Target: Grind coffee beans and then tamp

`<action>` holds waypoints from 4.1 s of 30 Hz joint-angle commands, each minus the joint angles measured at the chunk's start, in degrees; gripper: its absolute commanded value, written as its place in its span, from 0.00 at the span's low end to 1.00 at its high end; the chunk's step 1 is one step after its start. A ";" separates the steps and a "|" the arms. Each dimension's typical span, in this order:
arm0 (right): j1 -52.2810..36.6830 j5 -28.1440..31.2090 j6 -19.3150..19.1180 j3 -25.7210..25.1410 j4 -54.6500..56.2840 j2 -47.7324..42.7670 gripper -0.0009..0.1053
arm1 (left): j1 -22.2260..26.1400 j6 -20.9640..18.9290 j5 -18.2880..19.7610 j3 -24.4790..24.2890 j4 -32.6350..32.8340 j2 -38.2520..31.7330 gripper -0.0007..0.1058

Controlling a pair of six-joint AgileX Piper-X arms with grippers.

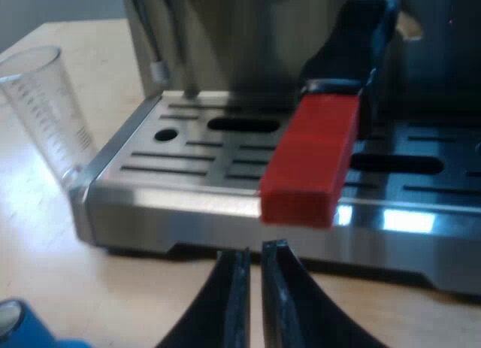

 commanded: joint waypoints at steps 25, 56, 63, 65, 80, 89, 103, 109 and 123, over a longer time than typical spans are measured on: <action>-6.04 1.89 -0.31 -0.30 -2.22 0.15 0.07 | -0.37 -0.36 3.04 0.01 -0.68 -0.08 0.48; 3.96 10.60 -0.64 -0.30 1.80 0.00 0.08 | -0.37 -0.36 3.04 0.01 -0.68 -0.08 0.48; 8.51 13.76 -1.31 -0.30 1.80 -2.10 0.48 | -0.37 -0.36 3.04 0.01 -0.68 -0.08 0.48; 9.14 13.76 -3.17 -0.30 1.80 -3.45 0.53 | -0.37 -0.36 3.04 0.01 -0.68 -0.08 0.48; 10.13 16.17 -6.56 -8.98 24.24 -15.92 0.52 | -0.37 -2.07 2.91 0.01 0.15 -6.19 0.48; 8.86 11.85 -0.24 -21.16 42.77 -15.78 0.52 | -0.37 -2.58 2.63 0.01 2.72 -9.54 0.48; -9.39 -16.85 15.20 -28.08 64.76 -15.13 0.52 | -0.37 -2.84 2.63 -0.44 3.31 -9.54 0.48; -10.87 -19.96 15.20 -31.70 64.76 -8.44 0.52 | -0.37 -2.84 2.63 -0.44 3.31 -9.54 0.48; -12.40 -21.85 15.20 -36.06 64.76 3.78 0.52 | -0.37 -2.84 2.63 -0.44 3.31 -9.54 0.48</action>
